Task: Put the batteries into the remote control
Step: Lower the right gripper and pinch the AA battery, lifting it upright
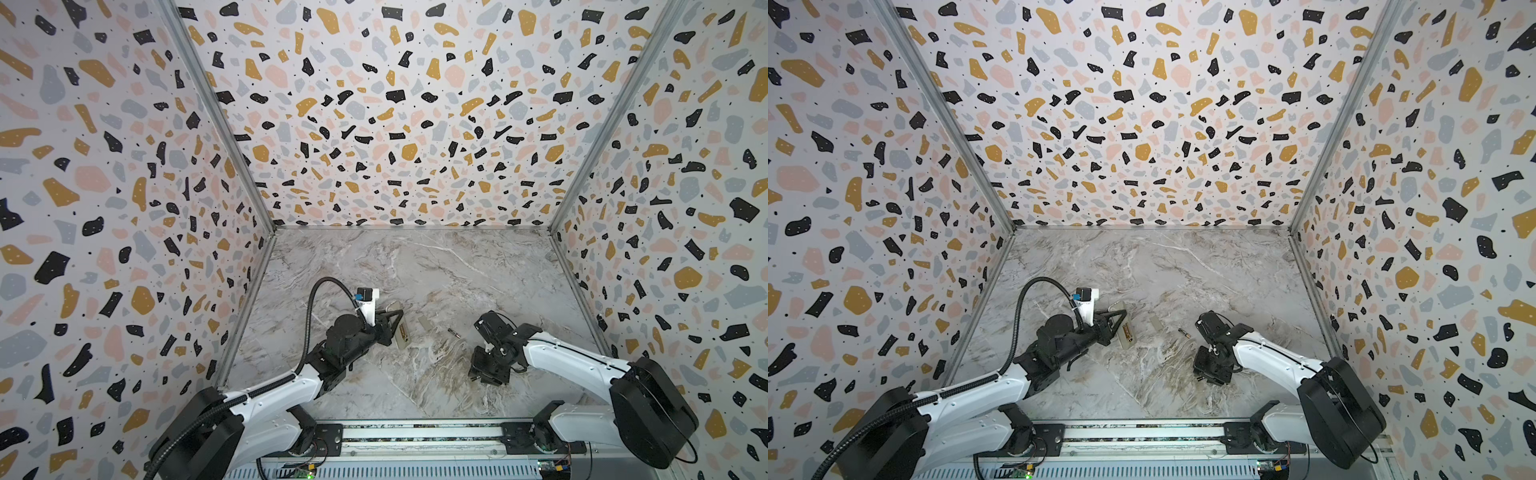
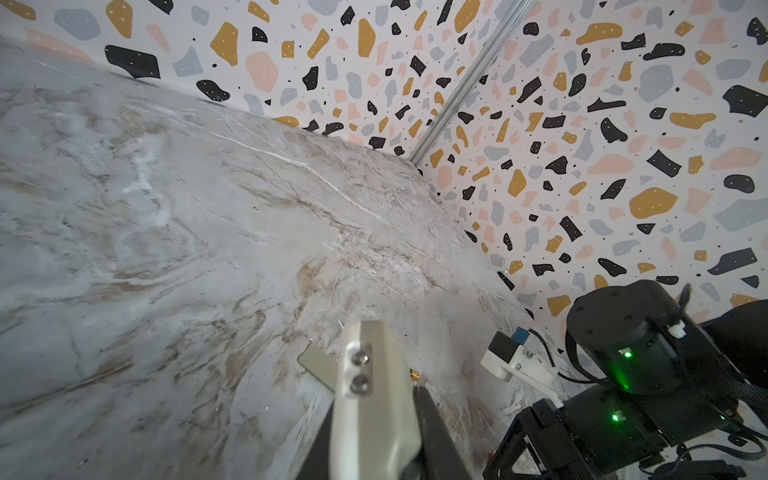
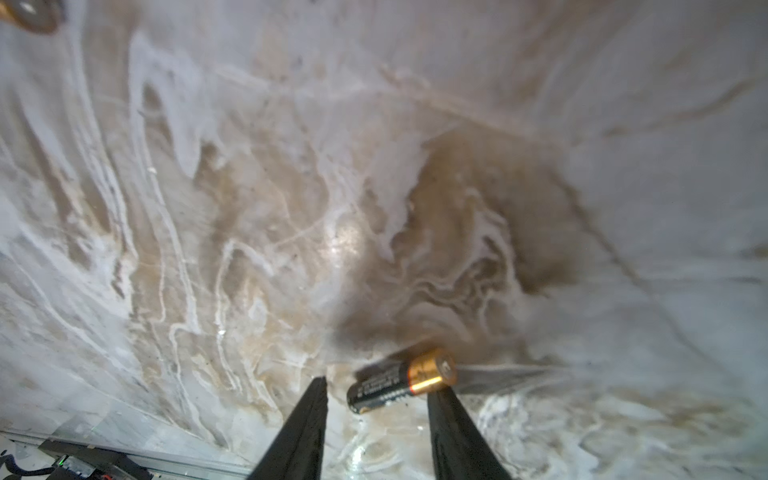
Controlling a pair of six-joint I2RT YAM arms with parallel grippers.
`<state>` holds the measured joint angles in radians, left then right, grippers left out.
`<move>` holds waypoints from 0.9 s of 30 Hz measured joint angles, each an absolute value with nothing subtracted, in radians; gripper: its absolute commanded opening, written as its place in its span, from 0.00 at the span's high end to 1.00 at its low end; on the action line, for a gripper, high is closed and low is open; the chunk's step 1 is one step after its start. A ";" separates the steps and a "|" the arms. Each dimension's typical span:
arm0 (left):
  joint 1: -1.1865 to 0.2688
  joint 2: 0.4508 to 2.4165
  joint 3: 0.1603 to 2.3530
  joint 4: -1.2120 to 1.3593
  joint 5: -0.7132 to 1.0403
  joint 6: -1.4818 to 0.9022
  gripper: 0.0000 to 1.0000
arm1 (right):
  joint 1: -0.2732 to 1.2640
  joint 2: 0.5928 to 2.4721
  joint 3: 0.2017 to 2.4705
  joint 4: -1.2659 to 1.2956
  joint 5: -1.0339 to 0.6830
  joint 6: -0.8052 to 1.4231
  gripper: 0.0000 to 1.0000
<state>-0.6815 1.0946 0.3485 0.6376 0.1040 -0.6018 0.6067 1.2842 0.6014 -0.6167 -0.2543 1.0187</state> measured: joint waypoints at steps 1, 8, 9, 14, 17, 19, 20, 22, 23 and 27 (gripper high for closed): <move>-0.682 1.095 0.348 0.638 0.104 -0.602 1.00 | 0.606 1.285 0.601 -0.616 -0.253 1.017 0.65; -0.682 1.095 0.346 0.640 0.104 -0.602 1.00 | 0.606 1.298 0.599 -0.619 -0.242 0.962 0.80; -0.682 1.095 0.344 0.641 0.104 -0.602 1.00 | 0.606 1.299 0.600 -0.621 -0.239 0.952 0.81; -0.682 1.099 0.335 0.656 0.108 -0.604 1.00 | 0.607 1.316 0.612 -0.636 -0.228 0.895 0.87; -0.682 1.110 0.335 0.669 0.117 -0.607 1.00 | 0.621 1.334 0.629 -0.651 -0.213 0.852 0.89; -0.682 1.119 0.335 0.678 0.124 -0.611 1.00 | 0.634 1.343 0.639 -0.659 -0.199 0.826 0.89; -0.682 1.123 0.335 0.683 0.128 -0.613 1.00 | 0.644 1.348 0.645 -0.664 -0.187 0.810 0.90; -0.682 1.133 0.335 0.689 0.139 -0.617 1.00 | 0.662 1.353 0.653 -0.672 -0.165 0.785 0.90; -0.682 1.138 0.335 0.694 0.147 -0.618 1.00 | 0.675 1.356 0.658 -0.677 -0.151 0.772 0.90; -0.682 1.158 0.334 0.725 0.177 -0.632 1.00 | 0.727 1.357 0.670 -0.692 -0.088 0.730 0.90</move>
<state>-0.6815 1.1584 0.3336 0.7246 0.1768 -0.6319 0.7273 1.3575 0.6704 -0.6918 -0.0879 0.7303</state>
